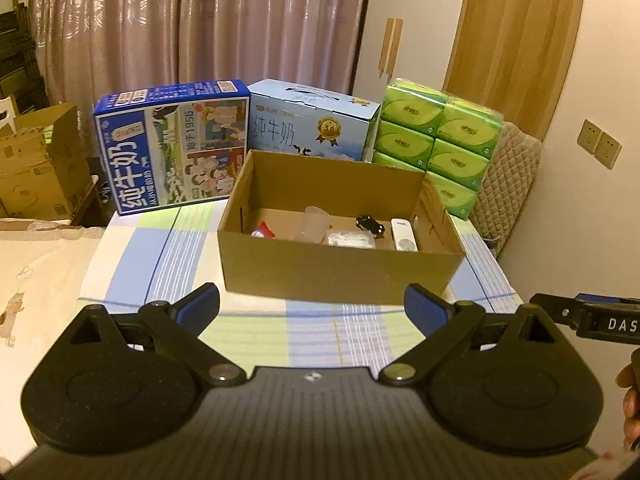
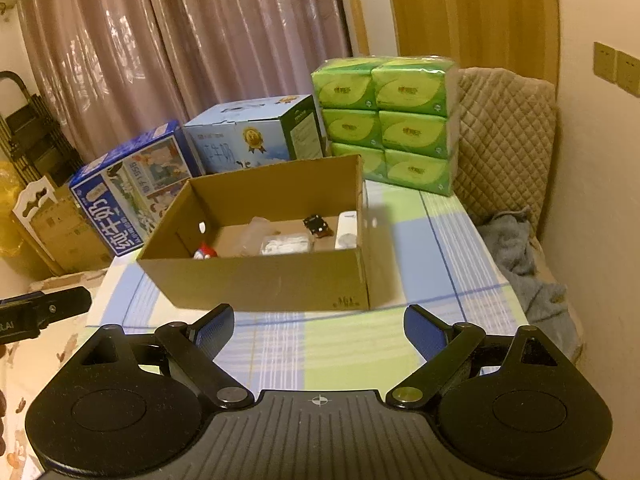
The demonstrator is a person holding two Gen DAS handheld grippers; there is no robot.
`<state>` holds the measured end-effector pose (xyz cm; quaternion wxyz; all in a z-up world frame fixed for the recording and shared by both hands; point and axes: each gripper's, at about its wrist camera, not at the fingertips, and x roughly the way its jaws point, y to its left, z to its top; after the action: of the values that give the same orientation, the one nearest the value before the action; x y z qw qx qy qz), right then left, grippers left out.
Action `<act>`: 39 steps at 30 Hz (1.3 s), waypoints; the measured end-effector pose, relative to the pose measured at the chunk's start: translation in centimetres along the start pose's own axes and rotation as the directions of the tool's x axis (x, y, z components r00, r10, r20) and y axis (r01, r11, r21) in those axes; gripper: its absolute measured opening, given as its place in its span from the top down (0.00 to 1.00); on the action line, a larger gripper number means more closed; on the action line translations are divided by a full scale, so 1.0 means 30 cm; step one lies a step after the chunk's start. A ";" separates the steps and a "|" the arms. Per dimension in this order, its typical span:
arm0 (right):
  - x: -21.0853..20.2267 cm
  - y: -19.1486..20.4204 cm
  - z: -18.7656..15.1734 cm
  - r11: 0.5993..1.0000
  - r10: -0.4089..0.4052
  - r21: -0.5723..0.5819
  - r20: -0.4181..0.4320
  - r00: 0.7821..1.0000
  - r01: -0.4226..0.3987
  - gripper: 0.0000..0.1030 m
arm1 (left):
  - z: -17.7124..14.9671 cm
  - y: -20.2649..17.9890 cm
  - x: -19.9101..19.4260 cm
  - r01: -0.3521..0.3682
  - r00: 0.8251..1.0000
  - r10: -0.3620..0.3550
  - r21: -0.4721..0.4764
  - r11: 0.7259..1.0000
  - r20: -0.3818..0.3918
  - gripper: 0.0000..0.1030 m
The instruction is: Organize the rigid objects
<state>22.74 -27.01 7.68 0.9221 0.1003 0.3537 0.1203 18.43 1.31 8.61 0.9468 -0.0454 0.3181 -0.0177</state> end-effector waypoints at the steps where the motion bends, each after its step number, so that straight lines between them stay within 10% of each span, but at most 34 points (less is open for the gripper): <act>1: -0.026 0.003 -0.016 1.000 -0.001 -0.001 0.005 1.000 0.001 0.13 | -0.013 -0.005 -0.023 -0.005 1.000 0.005 0.003 1.000 0.000 0.06; 24: -0.373 0.068 -0.258 0.999 0.000 -0.049 0.039 0.999 0.002 0.14 | -0.257 -0.076 -0.378 -0.053 0.998 0.053 0.007 0.999 0.029 0.06; 39: -0.360 0.131 -0.351 0.994 0.002 -0.112 -0.006 1.000 -0.002 0.14 | -0.342 -0.089 -0.401 -0.060 0.998 0.061 0.012 0.998 -0.007 0.06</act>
<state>7.23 -25.38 7.84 0.9251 0.0482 0.3492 0.1412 2.63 -1.36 7.96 0.9461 -0.0302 0.3225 0.0090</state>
